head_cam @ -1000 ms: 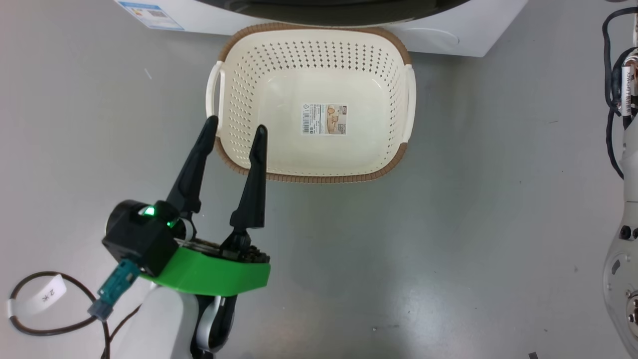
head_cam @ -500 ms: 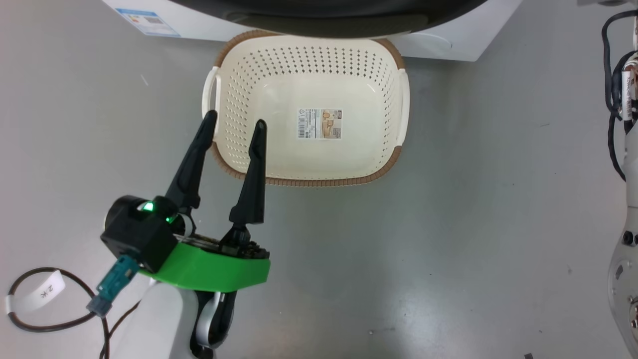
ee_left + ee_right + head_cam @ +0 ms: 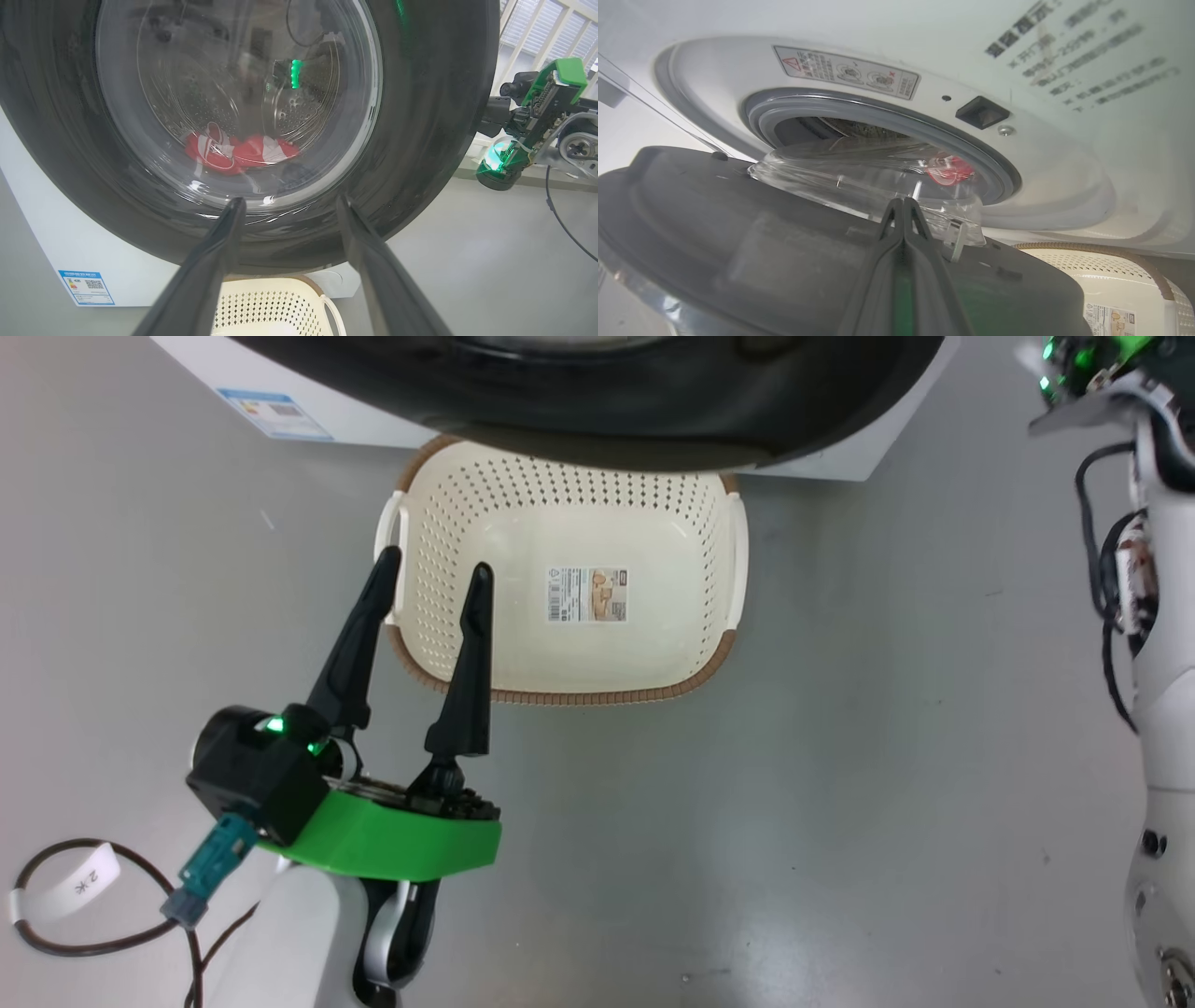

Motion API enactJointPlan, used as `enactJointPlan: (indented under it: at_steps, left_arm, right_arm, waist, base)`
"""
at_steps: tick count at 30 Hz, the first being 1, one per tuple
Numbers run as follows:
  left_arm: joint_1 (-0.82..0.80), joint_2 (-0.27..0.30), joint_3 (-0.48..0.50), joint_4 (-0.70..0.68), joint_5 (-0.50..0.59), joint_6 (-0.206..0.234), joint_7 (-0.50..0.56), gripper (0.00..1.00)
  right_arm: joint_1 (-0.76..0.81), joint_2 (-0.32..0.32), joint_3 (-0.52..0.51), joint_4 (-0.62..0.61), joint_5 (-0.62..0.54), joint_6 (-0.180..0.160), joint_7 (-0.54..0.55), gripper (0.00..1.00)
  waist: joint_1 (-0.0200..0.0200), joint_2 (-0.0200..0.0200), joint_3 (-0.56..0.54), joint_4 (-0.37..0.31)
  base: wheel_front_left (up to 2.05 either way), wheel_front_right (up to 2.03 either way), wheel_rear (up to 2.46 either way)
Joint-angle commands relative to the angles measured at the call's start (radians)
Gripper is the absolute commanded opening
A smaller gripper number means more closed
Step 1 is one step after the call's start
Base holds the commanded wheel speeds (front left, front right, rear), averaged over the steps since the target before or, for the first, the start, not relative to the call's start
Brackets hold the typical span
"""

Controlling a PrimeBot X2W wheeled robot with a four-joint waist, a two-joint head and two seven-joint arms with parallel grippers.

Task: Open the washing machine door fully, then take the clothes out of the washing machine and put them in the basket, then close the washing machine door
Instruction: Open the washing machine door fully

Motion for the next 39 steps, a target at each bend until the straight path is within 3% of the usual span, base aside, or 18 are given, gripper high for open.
enactJointPlan:
  at_steps: [1,39]
  left_arm:
    - [0.017,0.018,0.036,-0.019,0.008,0.0,-0.008,1.0]
    - [0.096,0.018,0.071,0.0,0.027,-0.005,-0.008,1.0]
  right_arm:
    - [0.024,0.058,0.047,-0.04,0.019,0.008,0.023,0.0]
    - [0.401,0.058,0.221,-0.26,0.176,0.008,0.017,0.0]
  waist:
    - [0.0,0.0,-0.014,-0.006]
    - [0.0,0.0,-0.205,-0.024]
  base:
    - [0.0,0.0,0.0]
    - [0.0,0.0,0.0]
